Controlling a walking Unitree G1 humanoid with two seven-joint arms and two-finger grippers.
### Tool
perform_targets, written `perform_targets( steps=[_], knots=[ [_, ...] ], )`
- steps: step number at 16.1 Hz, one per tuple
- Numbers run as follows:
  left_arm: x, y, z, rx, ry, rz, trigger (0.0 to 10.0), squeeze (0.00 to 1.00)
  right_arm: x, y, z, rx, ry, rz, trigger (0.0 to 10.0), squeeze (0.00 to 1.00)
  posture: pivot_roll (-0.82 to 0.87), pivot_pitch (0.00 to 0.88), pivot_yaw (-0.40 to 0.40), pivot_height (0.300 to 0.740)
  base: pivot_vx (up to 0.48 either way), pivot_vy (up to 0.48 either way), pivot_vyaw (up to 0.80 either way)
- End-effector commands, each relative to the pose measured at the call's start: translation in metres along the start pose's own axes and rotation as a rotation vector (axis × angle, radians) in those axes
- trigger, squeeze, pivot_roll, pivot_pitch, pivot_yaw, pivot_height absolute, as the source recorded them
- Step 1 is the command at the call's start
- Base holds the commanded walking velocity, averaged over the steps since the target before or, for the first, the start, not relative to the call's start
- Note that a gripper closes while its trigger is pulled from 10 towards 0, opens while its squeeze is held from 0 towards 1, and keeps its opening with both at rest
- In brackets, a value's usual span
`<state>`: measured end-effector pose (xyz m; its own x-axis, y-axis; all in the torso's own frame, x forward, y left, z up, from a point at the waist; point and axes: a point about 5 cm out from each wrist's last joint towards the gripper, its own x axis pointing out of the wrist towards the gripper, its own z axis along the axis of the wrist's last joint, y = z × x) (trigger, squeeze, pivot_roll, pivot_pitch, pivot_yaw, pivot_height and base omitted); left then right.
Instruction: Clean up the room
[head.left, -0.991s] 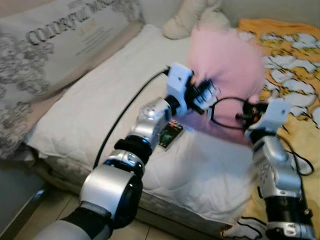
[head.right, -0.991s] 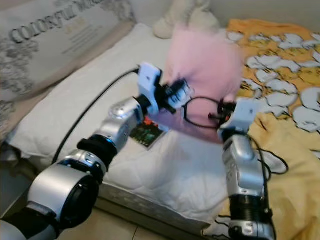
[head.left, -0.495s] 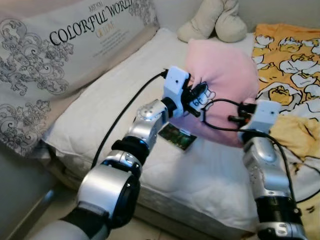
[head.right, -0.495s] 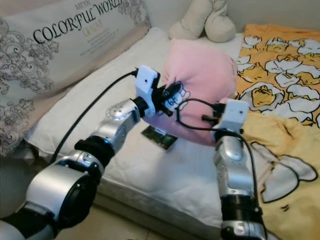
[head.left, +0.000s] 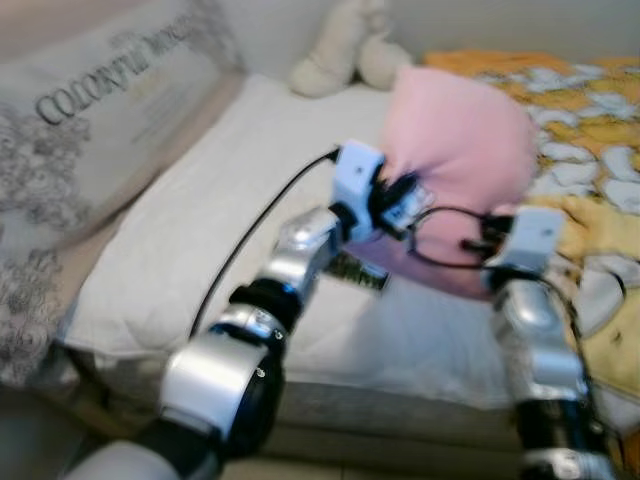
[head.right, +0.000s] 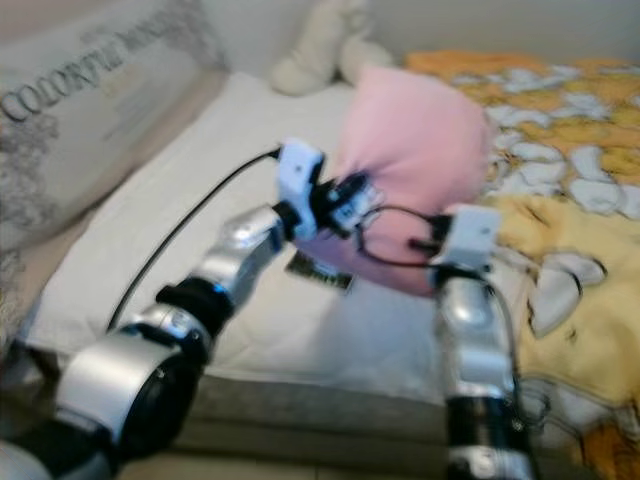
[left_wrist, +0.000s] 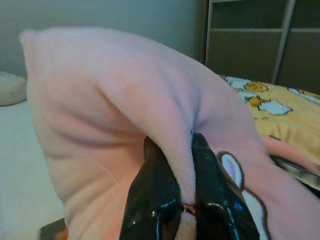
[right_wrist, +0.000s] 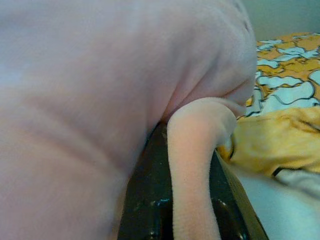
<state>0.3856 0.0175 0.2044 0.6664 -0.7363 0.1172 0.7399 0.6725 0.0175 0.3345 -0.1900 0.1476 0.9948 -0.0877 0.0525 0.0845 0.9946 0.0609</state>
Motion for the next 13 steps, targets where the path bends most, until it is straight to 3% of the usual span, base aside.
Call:
perform_targets(
  steps=[1, 2, 7, 10, 12, 13],
  knots=[
    [0.006, -0.007, 0.006, 0.019, -0.023, -0.013, 10.0, 0.0, 0.0, -0.002, 0.011, -0.02, -0.038, 0.011, 10.0, 0.0, -0.08, 0.0, 0.124, 0.727, 0.0, 0.48, -0.77],
    [0.005, -0.007, 0.001, 0.02, -0.007, 0.018, 10.0, 0.0, -0.001, -0.002, 0.009, -0.036, -0.025, 0.027, 10.0, 0.0, -0.08, 0.0, 0.102, 0.727, 0.0, 0.48, 0.0],
    [-0.011, -0.004, -0.04, -0.039, 0.091, 0.216, 10.0, 0.0, -0.004, -0.021, -0.004, -0.104, 0.09, 0.069, 10.0, 0.0, -0.06, 0.0, -0.023, 0.727, 0.0, 0.0, 0.0],
    [-0.014, 0.003, -0.031, 0.008, 0.01, 0.282, 10.0, 0.0, -0.003, -0.018, -0.009, -0.099, 0.099, 0.076, 10.0, 0.0, -0.04, 0.0, -0.015, 0.727, 0.308, 0.0, 0.0],
    [-0.014, 0.005, -0.023, 0.073, -0.024, 0.312, 10.0, 0.0, -0.002, -0.007, -0.011, -0.076, 0.082, 0.098, 10.0, 0.0, -0.03, 0.0, 0.006, 0.727, 0.461, 0.0, 0.0],
    [-0.013, 0.005, -0.022, 0.066, -0.025, 0.316, 10.0, 0.0, -0.001, -0.004, -0.011, -0.071, 0.078, 0.105, 10.0, 0.0, -0.02, 0.0, 0.011, 0.727, 0.45, 0.0, 0.0]
  ],
)
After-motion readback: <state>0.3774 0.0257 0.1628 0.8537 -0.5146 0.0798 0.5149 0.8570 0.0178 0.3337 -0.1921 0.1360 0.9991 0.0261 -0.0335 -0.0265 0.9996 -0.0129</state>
